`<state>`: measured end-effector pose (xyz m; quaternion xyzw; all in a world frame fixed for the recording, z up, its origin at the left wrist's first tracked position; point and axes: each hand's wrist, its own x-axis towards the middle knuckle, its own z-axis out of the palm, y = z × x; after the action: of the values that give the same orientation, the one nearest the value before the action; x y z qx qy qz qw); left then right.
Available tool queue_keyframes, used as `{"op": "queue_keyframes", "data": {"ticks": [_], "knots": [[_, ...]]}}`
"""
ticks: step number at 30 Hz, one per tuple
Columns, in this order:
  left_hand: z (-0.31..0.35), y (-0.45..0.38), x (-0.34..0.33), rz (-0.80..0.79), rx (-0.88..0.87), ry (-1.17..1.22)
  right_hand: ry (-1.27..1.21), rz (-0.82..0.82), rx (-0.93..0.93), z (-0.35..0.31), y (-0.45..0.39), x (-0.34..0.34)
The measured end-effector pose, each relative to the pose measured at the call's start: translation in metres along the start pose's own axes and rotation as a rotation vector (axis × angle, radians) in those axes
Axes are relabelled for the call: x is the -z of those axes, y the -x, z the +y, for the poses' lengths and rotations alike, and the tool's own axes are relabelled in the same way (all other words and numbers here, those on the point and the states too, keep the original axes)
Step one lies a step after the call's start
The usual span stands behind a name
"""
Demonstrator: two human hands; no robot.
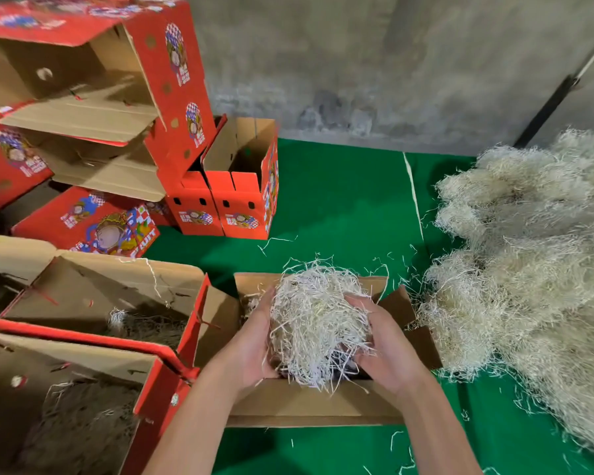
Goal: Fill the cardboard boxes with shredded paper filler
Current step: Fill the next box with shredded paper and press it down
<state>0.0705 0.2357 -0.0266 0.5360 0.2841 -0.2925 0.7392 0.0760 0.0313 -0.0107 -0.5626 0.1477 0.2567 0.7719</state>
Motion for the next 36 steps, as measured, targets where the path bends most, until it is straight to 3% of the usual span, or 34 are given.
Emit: {"op": "queue_keyframes", "data": {"ticks": [3,8,10,13,17,22,24,27,32,36], "knots": [[-0.001,0.005,-0.009,-0.084,-0.043,0.002,0.239,0.061,0.061,0.004,0.003,-0.008],[-0.019,-0.003,-0.035,0.26,-0.217,-0.173,0.411,0.192,0.152,0.025,-0.005,-0.027],[-0.026,0.001,-0.038,0.323,-0.339,-0.229,0.554,0.217,0.338,0.028,-0.009,-0.031],[-0.015,0.007,-0.015,0.398,-0.508,-0.253,0.498,0.235,0.38,0.019,-0.006,-0.013],[0.0,0.01,0.015,0.554,-0.532,-0.263,0.414,0.31,0.339,0.007,0.0,0.011],[-0.012,0.005,-0.005,0.341,-0.24,-0.182,0.411,0.102,0.136,0.008,0.004,-0.003],[-0.019,0.005,-0.018,0.276,-0.232,-0.17,0.506,0.063,0.238,0.019,0.001,-0.019],[-0.018,0.007,-0.013,0.343,-0.282,-0.247,0.571,0.126,0.386,0.024,-0.006,-0.023],[-0.015,0.008,0.03,0.469,-0.348,-0.309,0.398,0.281,0.242,0.013,-0.012,0.023],[-0.017,0.007,0.027,0.438,-0.317,-0.428,0.406,0.206,0.207,0.009,-0.003,0.022]]}}
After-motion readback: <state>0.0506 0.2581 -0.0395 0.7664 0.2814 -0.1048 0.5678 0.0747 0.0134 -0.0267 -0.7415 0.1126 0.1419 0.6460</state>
